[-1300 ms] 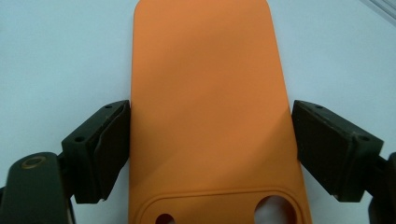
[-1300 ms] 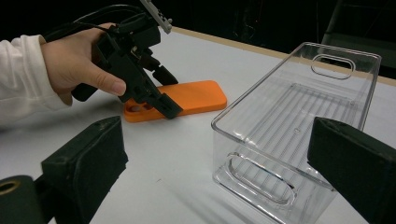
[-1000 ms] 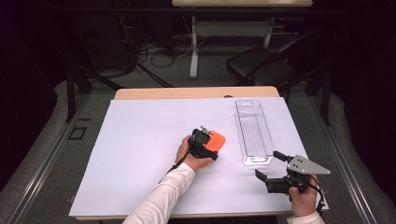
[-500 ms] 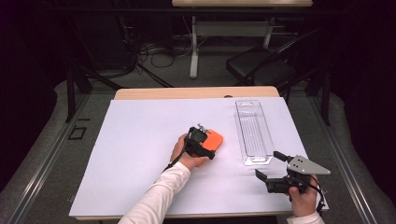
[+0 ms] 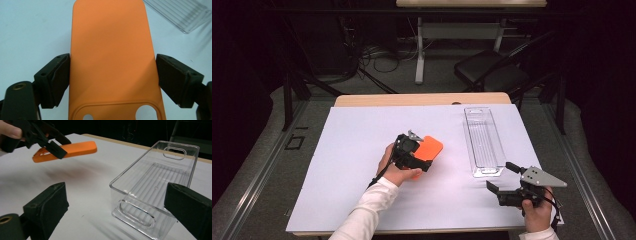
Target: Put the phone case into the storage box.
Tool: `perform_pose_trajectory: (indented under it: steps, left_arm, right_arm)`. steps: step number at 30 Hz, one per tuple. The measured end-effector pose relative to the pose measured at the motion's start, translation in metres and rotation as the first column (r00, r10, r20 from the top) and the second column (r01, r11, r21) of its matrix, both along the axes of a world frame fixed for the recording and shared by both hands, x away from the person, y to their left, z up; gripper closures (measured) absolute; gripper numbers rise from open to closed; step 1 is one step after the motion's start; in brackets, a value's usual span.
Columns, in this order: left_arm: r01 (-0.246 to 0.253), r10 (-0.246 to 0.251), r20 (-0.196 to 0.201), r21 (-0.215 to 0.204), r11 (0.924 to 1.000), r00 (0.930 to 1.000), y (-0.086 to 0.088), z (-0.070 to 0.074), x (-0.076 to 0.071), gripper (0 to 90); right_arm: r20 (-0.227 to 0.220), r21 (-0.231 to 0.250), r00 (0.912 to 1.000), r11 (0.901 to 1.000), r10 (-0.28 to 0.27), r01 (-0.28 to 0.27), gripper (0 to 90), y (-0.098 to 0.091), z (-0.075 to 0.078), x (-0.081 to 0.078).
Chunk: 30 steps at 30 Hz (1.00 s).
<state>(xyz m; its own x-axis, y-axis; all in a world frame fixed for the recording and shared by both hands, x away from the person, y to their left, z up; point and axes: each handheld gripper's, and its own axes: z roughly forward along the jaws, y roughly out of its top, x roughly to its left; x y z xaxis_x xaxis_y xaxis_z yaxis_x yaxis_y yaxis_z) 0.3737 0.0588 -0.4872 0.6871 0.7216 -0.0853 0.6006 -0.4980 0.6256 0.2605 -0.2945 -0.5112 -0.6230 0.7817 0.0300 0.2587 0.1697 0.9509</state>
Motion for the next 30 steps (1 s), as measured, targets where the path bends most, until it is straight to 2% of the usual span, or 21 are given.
perform_pose_trajectory:
  steps: [3,5,7,9,12,13,16,22,26,30]
  left_arm:
    - [0.003,-0.003,0.005,-0.004,1.0000,1.0000,0.006,0.006,-0.005,15.9]
    - [0.006,-0.005,0.029,-0.011,0.9999,0.9996,0.016,0.016,-0.014,15.9]
    - [0.007,-0.006,0.036,-0.022,0.9997,0.9993,0.020,0.020,-0.017,15.9]
    - [0.014,-0.013,0.022,-0.041,0.9990,0.9997,0.028,0.027,-0.023,15.9]
    - [0.022,-0.022,0.019,-0.048,0.9986,0.9996,0.033,0.035,-0.027,15.9]
    - [0.042,-0.042,0.011,-0.066,0.9969,0.9991,0.038,0.041,-0.032,15.9]
    - [0.053,-0.052,0.010,-0.079,0.9955,0.9986,0.042,0.046,-0.038,15.9]
    - [0.078,-0.078,0.003,-0.054,0.9955,0.9969,0.049,0.052,-0.049,15.9]
    - [0.093,-0.093,0.007,-0.048,0.9945,0.9956,0.048,0.052,-0.050,15.9]
    - [0.114,-0.115,-0.003,-0.024,0.9931,0.9934,0.044,0.049,-0.050,16.0]
  right_arm:
    - [-0.002,-0.007,1.0000,1.0000,-0.004,0.004,4.7,0.000,0.000,0.000]
    - [-0.003,0.002,0.9999,0.9999,-0.012,0.012,4.8,0.001,-0.001,0.000]
    - [-0.005,0.002,0.9999,0.9999,-0.015,0.015,4.9,0.001,-0.001,0.000]
    - [-0.004,-0.004,0.9998,0.9998,-0.019,0.019,5.2,0.001,-0.002,0.000]
    - [-0.007,-0.009,0.9997,0.9997,-0.021,0.021,5.2,0.002,-0.002,0.000]
    - [-0.008,-0.012,0.9996,0.9996,-0.027,0.027,5.5,0.003,-0.002,0.000]
    - [-0.005,-0.013,0.9997,0.9996,-0.025,0.025,5.6,0.003,-0.002,0.001]
    - [0.004,-0.019,0.9997,0.9995,-0.024,0.024,5.6,0.003,-0.001,-0.001]
    - [-0.002,-0.018,0.9997,0.9996,-0.023,0.023,5.6,0.003,-0.002,-0.001]
    - [-0.001,-0.026,0.9996,0.9993,-0.028,0.028,7.2,0.005,-0.002,-0.001]
